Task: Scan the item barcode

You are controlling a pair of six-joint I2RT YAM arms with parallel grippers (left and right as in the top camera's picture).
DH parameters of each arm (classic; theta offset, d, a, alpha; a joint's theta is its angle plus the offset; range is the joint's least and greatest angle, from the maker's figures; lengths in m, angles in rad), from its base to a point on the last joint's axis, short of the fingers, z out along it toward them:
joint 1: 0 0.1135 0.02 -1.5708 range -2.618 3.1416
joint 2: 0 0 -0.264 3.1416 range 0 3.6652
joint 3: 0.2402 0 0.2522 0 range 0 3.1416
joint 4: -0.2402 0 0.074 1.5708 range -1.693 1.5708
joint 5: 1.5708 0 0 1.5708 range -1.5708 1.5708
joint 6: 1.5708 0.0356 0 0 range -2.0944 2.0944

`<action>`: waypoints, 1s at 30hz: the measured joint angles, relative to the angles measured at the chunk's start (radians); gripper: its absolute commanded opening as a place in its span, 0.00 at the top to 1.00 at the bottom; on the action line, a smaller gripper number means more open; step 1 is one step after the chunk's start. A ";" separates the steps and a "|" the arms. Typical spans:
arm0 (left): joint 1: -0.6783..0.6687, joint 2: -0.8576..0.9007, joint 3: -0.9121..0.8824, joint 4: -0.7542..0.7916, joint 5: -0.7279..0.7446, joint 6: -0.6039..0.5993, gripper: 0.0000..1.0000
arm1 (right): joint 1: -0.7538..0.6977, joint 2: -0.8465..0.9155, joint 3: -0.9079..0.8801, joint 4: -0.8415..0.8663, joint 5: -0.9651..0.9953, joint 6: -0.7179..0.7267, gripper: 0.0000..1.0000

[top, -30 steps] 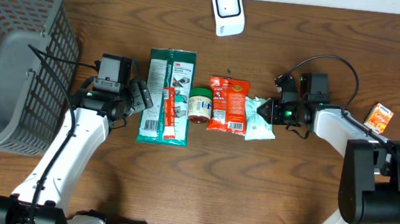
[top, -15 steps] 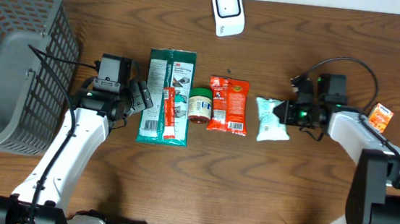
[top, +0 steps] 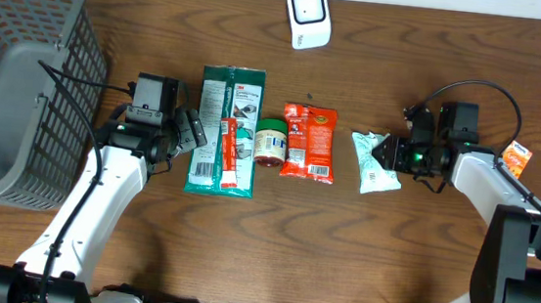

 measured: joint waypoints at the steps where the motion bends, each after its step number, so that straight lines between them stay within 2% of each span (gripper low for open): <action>1: 0.000 0.000 0.000 0.000 0.000 0.000 0.13 | -0.005 -0.011 0.000 -0.025 -0.001 -0.009 0.45; 6: 0.000 0.000 0.000 0.000 0.000 0.000 0.13 | -0.021 -0.076 0.004 -0.097 0.001 -0.029 0.47; 17: 0.000 0.000 0.000 0.000 0.000 0.000 0.13 | -0.021 -0.079 0.005 -0.216 0.064 -0.026 0.48; 30: 0.000 0.000 0.000 0.000 0.000 0.000 0.13 | 0.034 -0.079 -0.045 -0.206 0.054 -0.013 0.44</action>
